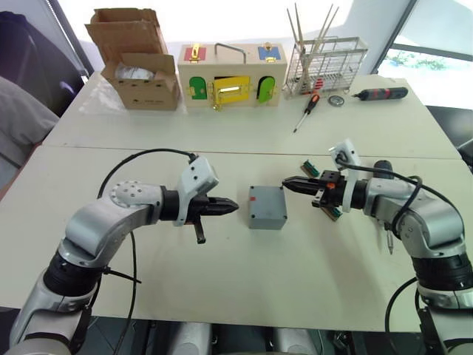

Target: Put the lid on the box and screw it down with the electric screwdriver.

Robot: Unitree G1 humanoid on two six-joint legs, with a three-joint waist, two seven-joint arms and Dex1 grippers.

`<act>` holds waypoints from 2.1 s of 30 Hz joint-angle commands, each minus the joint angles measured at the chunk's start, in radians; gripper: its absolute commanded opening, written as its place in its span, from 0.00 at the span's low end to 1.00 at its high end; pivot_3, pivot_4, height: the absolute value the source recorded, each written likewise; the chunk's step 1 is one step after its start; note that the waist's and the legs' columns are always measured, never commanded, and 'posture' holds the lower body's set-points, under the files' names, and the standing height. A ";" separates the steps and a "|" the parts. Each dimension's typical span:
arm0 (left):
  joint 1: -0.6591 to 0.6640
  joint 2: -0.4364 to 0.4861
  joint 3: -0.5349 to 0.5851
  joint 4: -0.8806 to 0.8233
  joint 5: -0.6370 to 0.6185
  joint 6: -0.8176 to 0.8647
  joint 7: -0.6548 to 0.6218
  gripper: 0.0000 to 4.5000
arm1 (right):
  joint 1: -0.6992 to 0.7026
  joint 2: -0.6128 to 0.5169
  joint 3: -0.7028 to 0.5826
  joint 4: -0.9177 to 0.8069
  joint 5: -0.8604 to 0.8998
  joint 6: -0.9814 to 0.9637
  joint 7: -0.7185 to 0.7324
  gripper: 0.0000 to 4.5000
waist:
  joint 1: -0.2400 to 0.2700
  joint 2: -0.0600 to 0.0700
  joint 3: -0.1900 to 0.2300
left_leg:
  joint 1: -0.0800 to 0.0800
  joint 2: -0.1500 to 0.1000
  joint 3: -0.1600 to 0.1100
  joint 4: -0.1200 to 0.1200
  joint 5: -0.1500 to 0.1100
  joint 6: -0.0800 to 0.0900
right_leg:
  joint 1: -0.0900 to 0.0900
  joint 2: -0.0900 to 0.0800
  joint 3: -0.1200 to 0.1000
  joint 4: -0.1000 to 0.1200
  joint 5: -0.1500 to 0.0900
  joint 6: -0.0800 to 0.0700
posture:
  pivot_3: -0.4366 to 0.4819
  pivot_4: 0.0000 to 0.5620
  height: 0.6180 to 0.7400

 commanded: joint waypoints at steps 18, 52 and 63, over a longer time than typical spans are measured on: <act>-0.008 0.003 0.002 -0.029 0.000 -0.010 0.010 0.00 | 0.005 0.013 0.009 -0.006 -0.040 -0.037 0.003 0.01 | 0.000 0.000 0.000 | 0.000 0.000 0.000 0.000 0.000 0.000 | 0.000 0.000 0.000 0.000 0.000 0.000 | 0.48 0.27 1.00; -0.136 -0.081 -0.074 -0.029 0.010 -0.096 -0.069 0.00 | -0.396 -0.389 -0.087 0.399 -0.089 0.270 -0.011 0.99 | -0.002 0.000 0.000 | -0.001 -0.001 0.001 -0.002 -0.001 0.001 | 0.000 0.000 0.000 -0.001 0.000 0.000 | 0.48 0.27 1.00; -0.120 -0.129 -0.212 -0.079 0.101 -0.175 -0.053 0.00 | -0.593 -0.567 0.485 0.716 -0.339 0.465 0.406 0.99 | -0.023 0.000 0.000 | 0.000 0.000 0.005 -0.001 -0.002 0.004 | -0.002 0.000 0.003 -0.002 0.000 0.000 | 0.48 0.27 1.00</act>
